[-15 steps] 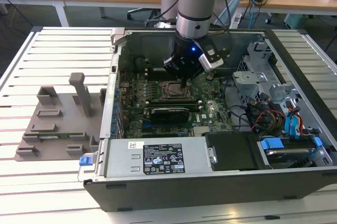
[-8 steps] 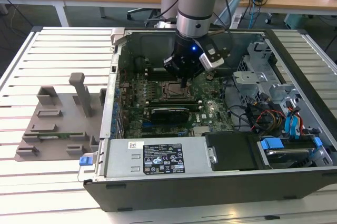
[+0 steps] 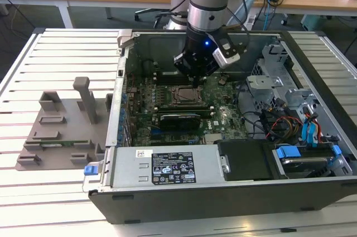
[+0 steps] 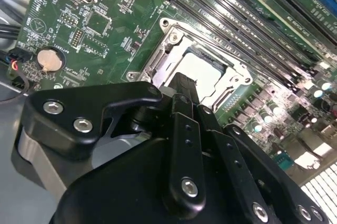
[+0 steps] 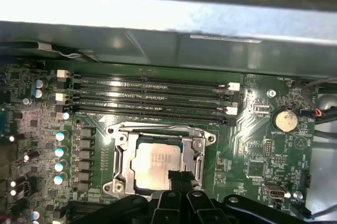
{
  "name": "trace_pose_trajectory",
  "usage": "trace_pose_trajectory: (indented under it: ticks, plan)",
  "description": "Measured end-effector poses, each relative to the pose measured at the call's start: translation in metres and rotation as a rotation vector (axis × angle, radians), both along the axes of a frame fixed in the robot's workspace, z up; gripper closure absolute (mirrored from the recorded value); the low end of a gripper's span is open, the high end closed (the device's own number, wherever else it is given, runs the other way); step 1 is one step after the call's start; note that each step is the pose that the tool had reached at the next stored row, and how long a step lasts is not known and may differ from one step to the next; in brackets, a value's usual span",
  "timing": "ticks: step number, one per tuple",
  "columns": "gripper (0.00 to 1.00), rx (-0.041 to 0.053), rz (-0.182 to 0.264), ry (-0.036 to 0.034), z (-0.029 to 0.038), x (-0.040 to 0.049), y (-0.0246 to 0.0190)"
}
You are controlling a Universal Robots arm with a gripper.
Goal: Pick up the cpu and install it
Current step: 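Install the first cpu locking lever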
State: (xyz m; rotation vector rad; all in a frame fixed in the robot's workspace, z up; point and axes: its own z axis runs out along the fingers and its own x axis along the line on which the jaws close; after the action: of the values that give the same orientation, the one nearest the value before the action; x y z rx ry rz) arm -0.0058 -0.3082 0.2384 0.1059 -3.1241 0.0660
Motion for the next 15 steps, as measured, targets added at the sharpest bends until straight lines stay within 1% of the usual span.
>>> trace_pose_trajectory:
  ticks: [4,5,8,12,15]
  plan:
    - [0.89,-0.004,0.0,0.0,0.0077,0.0,0.0]
    - [0.89,-0.0056,0.0,0.0,0.0111,0.0,0.0]
    - [0.89,-0.0089,0.0,0.0001,0.0186,0.0,0.0]
    - [0.89,-0.011,0.0,0.0,0.0259,0.0,0.0]
    - [0.89,-0.0128,0.0,0.0001,0.0333,0.0,0.0]
